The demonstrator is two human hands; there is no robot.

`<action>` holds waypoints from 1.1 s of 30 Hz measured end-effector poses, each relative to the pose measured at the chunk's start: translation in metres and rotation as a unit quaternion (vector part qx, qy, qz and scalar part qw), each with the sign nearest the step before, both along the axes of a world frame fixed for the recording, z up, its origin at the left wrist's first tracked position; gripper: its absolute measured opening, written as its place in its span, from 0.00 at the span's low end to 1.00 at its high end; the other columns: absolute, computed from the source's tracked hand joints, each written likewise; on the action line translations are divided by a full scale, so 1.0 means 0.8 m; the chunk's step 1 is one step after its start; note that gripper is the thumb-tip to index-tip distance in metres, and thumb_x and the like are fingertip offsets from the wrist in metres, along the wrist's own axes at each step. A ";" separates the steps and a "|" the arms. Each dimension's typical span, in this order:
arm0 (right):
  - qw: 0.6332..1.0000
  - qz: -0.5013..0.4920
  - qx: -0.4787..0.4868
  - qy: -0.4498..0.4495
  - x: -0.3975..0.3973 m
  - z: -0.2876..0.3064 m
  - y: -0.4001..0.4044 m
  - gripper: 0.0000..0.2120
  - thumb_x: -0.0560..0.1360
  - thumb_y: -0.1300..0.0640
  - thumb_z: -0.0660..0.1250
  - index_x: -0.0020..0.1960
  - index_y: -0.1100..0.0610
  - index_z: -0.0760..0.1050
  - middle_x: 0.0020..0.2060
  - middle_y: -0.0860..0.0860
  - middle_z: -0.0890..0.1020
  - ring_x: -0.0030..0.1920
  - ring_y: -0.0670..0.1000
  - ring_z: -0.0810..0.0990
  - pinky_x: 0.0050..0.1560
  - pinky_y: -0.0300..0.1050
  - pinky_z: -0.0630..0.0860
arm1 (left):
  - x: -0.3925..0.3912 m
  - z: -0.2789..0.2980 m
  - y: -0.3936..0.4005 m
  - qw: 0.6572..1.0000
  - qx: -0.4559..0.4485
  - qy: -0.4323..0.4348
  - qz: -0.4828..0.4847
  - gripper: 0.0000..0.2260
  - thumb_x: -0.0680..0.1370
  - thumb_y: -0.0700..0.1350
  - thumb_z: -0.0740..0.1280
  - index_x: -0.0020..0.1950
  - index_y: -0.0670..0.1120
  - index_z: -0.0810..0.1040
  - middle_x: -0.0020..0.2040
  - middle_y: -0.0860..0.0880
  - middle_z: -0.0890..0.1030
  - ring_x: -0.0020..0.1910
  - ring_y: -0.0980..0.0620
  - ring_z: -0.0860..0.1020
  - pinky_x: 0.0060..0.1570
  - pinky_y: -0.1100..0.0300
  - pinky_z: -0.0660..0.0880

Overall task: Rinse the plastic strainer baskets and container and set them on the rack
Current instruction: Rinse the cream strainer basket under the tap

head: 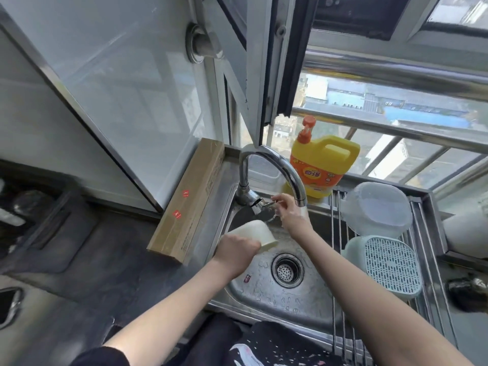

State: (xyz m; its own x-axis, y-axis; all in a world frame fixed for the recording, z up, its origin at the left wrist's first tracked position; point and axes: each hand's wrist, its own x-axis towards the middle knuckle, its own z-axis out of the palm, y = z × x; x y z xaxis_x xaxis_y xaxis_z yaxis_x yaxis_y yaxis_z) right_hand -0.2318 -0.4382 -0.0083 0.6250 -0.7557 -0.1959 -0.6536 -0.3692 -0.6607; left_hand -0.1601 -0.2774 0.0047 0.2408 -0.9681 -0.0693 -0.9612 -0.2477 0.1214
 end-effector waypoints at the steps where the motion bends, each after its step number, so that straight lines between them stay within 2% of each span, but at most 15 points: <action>1: 1.000 -0.004 0.003 -0.005 0.000 0.001 0.002 0.09 0.80 0.58 0.60 0.49 0.44 0.75 0.52 0.53 0.79 0.45 0.47 0.79 0.37 0.32 0.73 | 0.002 0.002 0.001 1.000 0.002 -0.001 -0.004 0.15 0.46 0.40 0.79 0.22 0.48 0.73 0.16 0.52 0.68 0.13 0.53 0.67 0.17 0.70 0.62; 3: 1.000 -0.019 0.013 -0.020 0.002 -0.005 0.001 0.08 0.80 0.57 0.60 0.50 0.46 0.75 0.52 0.52 0.78 0.44 0.46 0.78 0.36 0.33 0.73 | 0.005 0.007 0.003 1.000 0.003 -0.002 -0.012 0.16 0.46 0.39 0.78 0.22 0.47 0.73 0.17 0.52 0.68 0.13 0.53 0.66 0.18 0.71 0.61; 5: 0.998 -0.034 0.036 -0.035 0.004 -0.005 0.001 0.12 0.80 0.55 0.60 0.44 0.39 0.74 0.52 0.49 0.77 0.48 0.49 0.78 0.41 0.40 0.74 | 0.009 0.007 0.004 1.000 -0.003 -0.008 -0.021 0.15 0.47 0.39 0.78 0.23 0.47 0.73 0.17 0.52 0.68 0.14 0.53 0.66 0.19 0.71 0.61; 8: 0.996 -0.044 0.044 -0.057 0.004 -0.003 -0.001 0.13 0.79 0.53 0.61 0.39 0.37 0.74 0.47 0.42 0.78 0.47 0.42 0.78 0.49 0.45 0.75 | 0.013 0.007 0.001 0.999 -0.012 -0.020 -0.041 0.15 0.47 0.38 0.78 0.23 0.47 0.73 0.18 0.52 0.69 0.14 0.53 0.66 0.19 0.71 0.60; 12: 0.993 -0.058 0.079 -0.070 0.010 0.004 0.005 0.13 0.80 0.52 0.59 0.41 0.36 0.72 0.52 0.49 0.77 0.50 0.51 0.77 0.48 0.44 0.71 | 0.018 0.002 -0.004 0.998 -0.023 -0.031 -0.054 0.15 0.48 0.39 0.79 0.23 0.47 0.73 0.18 0.52 0.69 0.14 0.52 0.67 0.19 0.70 0.61; 15: 0.986 -0.063 0.130 -0.085 0.030 0.013 0.001 0.11 0.81 0.56 0.55 0.54 0.48 0.75 0.46 0.55 0.77 0.43 0.52 0.74 0.42 0.45 0.70 | 0.019 -0.001 -0.003 0.997 -0.020 -0.029 -0.063 0.15 0.47 0.38 0.78 0.23 0.47 0.72 0.18 0.52 0.69 0.14 0.52 0.67 0.18 0.70 0.62; 18: 0.983 -0.044 0.149 -0.097 0.048 0.029 -0.008 0.12 0.82 0.65 0.53 0.58 0.68 0.73 0.45 0.56 0.73 0.40 0.47 0.71 0.37 0.28 0.67 | 0.020 -0.001 0.000 0.997 -0.027 -0.037 -0.065 0.16 0.45 0.39 0.78 0.22 0.47 0.72 0.18 0.51 0.69 0.14 0.52 0.67 0.18 0.71 0.61; 20: 0.977 -0.057 0.171 -0.112 0.049 0.030 -0.012 0.12 0.81 0.67 0.53 0.58 0.73 0.71 0.40 0.60 0.72 0.35 0.45 0.69 0.34 0.24 0.68 | 0.022 0.001 0.000 0.997 -0.020 -0.034 -0.063 0.17 0.45 0.39 0.79 0.22 0.47 0.72 0.18 0.50 0.69 0.14 0.52 0.67 0.18 0.71 0.61; 22: 0.981 -0.053 0.154 -0.102 0.041 0.022 -0.015 0.15 0.79 0.55 0.61 0.59 0.64 0.74 0.36 0.53 0.74 0.37 0.47 0.73 0.42 0.26 0.73 | 0.024 0.003 -0.003 0.997 -0.023 -0.038 -0.062 0.17 0.45 0.39 0.80 0.22 0.47 0.72 0.18 0.50 0.69 0.14 0.51 0.67 0.18 0.71 0.60; 23: 0.977 -0.054 0.172 -0.112 0.030 0.013 -0.018 0.19 0.73 0.43 0.66 0.58 0.55 0.75 0.37 0.51 0.77 0.40 0.49 0.78 0.49 0.37 0.78 | 0.026 0.004 -0.003 0.997 -0.030 -0.040 -0.066 0.17 0.46 0.39 0.79 0.23 0.46 0.72 0.18 0.50 0.69 0.14 0.51 0.67 0.18 0.71 0.60; 24: 0.971 -0.087 0.189 -0.120 0.021 0.004 -0.019 0.25 0.67 0.36 0.68 0.57 0.51 0.74 0.41 0.52 0.81 0.43 0.50 0.81 0.51 0.46 0.80 | 0.026 0.006 -0.004 0.996 -0.037 -0.046 -0.073 0.17 0.47 0.39 0.79 0.23 0.47 0.72 0.18 0.50 0.69 0.15 0.51 0.67 0.18 0.70 0.60; 26: 0.955 -0.148 0.230 -0.116 0.004 0.019 -0.007 0.24 0.71 0.38 0.68 0.59 0.53 0.74 0.45 0.54 0.83 0.43 0.49 0.83 0.49 0.49 0.81 | 0.027 0.014 -0.003 0.990 -0.059 -0.073 -0.102 0.14 0.50 0.37 0.76 0.24 0.47 0.71 0.19 0.51 0.69 0.16 0.52 0.68 0.19 0.69 0.59; 29: 0.966 -0.148 0.210 0.033 -0.034 0.012 0.002 0.26 0.79 0.41 0.56 0.65 0.60 0.71 0.56 0.58 0.79 0.56 0.58 0.78 0.53 0.49 0.74 | 0.025 0.021 0.003 0.972 -0.122 -0.111 -0.168 0.09 0.61 0.36 0.64 0.25 0.49 0.70 0.21 0.51 0.69 0.19 0.52 0.69 0.22 0.67 0.59; 31: 0.923 -0.183 0.330 0.075 -0.060 -0.004 0.007 0.31 0.77 0.34 0.52 0.65 0.58 0.68 0.58 0.59 0.75 0.57 0.59 0.75 0.51 0.50 0.72 | 0.021 0.021 0.008 0.955 -0.156 -0.129 -0.216 0.12 0.65 0.34 0.61 0.27 0.49 0.70 0.22 0.52 0.70 0.20 0.53 0.69 0.23 0.66 0.59; 33: 0.858 -0.202 0.464 0.087 -0.087 -0.013 0.012 0.33 0.74 0.29 0.51 0.60 0.56 0.69 0.52 0.58 0.76 0.47 0.57 0.77 0.42 0.47 0.75 | 0.017 0.022 0.011 0.935 -0.202 -0.142 -0.255 0.13 0.67 0.33 0.62 0.27 0.50 0.70 0.23 0.52 0.70 0.22 0.54 0.68 0.24 0.66 0.61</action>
